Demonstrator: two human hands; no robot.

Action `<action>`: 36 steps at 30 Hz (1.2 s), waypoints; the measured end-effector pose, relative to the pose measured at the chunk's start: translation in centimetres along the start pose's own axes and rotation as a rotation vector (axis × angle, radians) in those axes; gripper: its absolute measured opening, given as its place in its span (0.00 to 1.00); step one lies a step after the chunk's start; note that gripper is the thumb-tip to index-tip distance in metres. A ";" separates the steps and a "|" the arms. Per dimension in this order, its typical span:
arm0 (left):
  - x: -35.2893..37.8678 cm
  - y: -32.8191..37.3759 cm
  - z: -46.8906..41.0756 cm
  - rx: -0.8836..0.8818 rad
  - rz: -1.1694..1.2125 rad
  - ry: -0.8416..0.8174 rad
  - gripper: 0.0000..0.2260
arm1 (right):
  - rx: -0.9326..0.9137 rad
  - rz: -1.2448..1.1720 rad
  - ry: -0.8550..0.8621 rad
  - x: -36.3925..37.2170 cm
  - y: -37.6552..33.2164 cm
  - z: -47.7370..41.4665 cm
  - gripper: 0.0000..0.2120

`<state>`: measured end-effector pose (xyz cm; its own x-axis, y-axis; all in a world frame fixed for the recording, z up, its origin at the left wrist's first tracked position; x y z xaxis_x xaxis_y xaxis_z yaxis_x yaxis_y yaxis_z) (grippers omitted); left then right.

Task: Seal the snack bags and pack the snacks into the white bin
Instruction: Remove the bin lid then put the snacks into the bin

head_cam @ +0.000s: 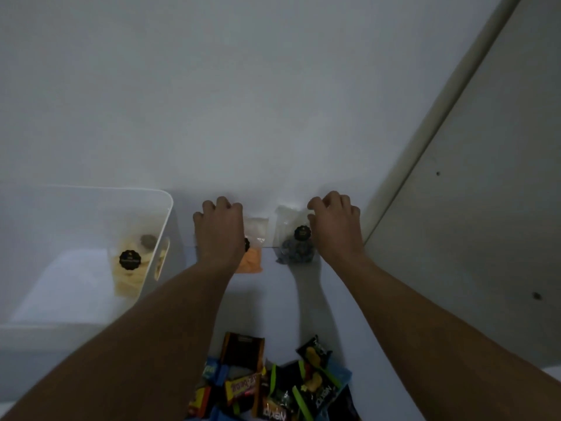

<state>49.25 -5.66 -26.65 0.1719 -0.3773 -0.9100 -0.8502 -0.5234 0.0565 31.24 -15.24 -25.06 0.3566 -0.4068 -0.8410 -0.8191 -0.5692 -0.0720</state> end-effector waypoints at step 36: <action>-25.4 -19.7 -2.3 0.137 0.683 0.261 0.12 | 0.061 -0.395 -0.017 -22.6 -19.6 -3.1 0.26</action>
<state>62.73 12.48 -3.76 -0.3193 -0.7628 -0.5624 -0.8614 -0.0138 0.5077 40.65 2.90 -2.95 0.6424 -0.1530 -0.7509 -0.6459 -0.6355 -0.4231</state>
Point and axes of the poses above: each hand's wrist, its own z-axis away from the middle knuckle, its own x-axis out of the palm, y = z × x, the point moved 8 cm from there along -z, towards the middle knuckle, and after that the axes turned 11 degrees about y, right-handed, at the moved point
